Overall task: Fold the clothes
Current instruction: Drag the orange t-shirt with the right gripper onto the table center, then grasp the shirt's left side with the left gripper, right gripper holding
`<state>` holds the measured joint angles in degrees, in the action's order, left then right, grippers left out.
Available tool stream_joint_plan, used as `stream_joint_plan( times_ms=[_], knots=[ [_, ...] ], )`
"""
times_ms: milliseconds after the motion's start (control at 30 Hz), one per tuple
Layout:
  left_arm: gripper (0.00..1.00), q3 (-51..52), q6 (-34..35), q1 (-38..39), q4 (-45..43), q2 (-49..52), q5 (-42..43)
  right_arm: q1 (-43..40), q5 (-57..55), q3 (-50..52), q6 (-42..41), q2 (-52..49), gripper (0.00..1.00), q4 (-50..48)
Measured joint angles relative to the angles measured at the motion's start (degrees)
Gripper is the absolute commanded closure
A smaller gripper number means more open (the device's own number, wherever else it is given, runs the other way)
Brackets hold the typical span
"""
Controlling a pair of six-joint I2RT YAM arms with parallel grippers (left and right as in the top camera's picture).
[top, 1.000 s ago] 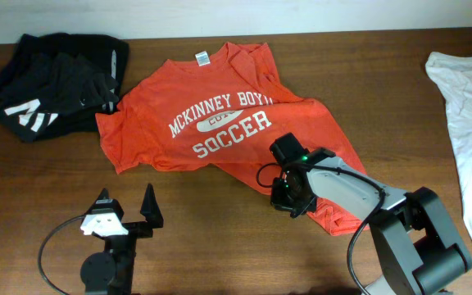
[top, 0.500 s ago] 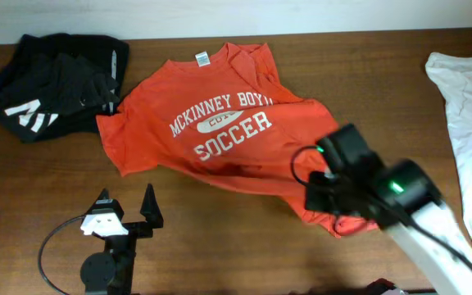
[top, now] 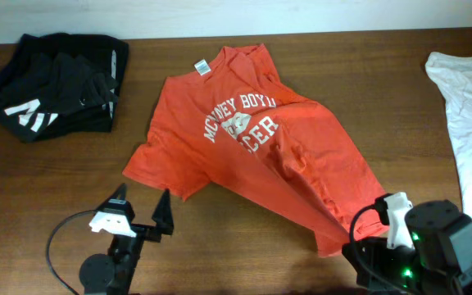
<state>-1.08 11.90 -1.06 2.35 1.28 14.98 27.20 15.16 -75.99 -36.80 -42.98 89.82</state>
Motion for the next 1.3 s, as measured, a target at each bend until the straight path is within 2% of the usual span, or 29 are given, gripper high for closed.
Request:
stream_joint_plan(
  times_ms=[100, 200, 333, 400, 500, 700, 800, 833, 900, 967, 1000, 1100, 1200, 1300],
  knots=[
    [0.01, -7.69, -0.28, -0.04, 9.16, 3.61, 4.61, 0.0, -0.5, 0.0, 0.02, -0.02, 0.96, -0.11],
    [0.01, -22.49, -2.4, -0.04, 19.65, 15.98, 5.73, 0.0, -1.01, -0.22, 0.02, -0.13, 0.96, -0.72],
    [0.01, -42.64, -8.33, -0.04, 37.51, 41.18, 3.04, 0.0, -1.14, -0.24, 0.04, -0.09, 0.96, -0.63],
    [0.01, -46.49, -9.16, -0.04, 37.22, 51.17, 1.75, 0.0, -1.14, -0.26, 0.24, -0.07, 0.96, -0.7],
    [0.01, -46.51, -9.33, -0.02, 35.06, 61.31, -0.02, 0.0, -1.11, -0.26, 0.2, -0.07, 0.96, -1.6],
    [0.01, -48.54, -4.98, -0.7, 31.19, 85.0, -18.88, 0.0, -1.11, -0.31, 0.5, -0.11, 0.96, -1.88],
    [0.06, -48.54, -5.9, -2.78, 26.97, 93.66, -19.54, 0.0, -1.14, -0.31, 0.85, -0.13, 0.96, -1.99],
    [0.18, -48.54, -6.32, -2.78, 25.27, 95.06, -19.52, 0.0, -1.14, -0.31, 0.9, -0.11, 0.96, -2.01],
    [0.37, -48.68, -6.54, -2.78, 23.85, 95.89, -19.19, 0.0, -1.14, -0.31, 0.9, -0.13, 0.96, -1.99],
    [0.81, -49.18, -6.62, -2.75, 23.58, 96.61, -18.23, 0.0, -1.14, -0.31, 1.09, -0.13, 0.96, -1.99],
    [0.98, -49.37, -6.58, -2.71, 23.47, 96.89, -17.92, 0.0, -1.14, -0.31, 1.09, -0.13, 0.96, -1.99],
    [1.0, -50.51, -6.73, -2.51, 23.47, 97.94, -16.94, 0.0, -1.16, -0.31, 1.09, -0.13, 0.96, -2.1],
    [1.0, -53.02, -6.73, -2.56, 33.18, 97.83, -17.14, 0.0, -1.38, -0.31, 1.11, -0.13, 0.96, -4.15],
    [1.0, -58.03, -6.69, -2.56, 41.38, 87.78, -14.34, 0.0, -1.79, -0.76, 1.11, -0.13, 0.96, -4.9]
  ],
)
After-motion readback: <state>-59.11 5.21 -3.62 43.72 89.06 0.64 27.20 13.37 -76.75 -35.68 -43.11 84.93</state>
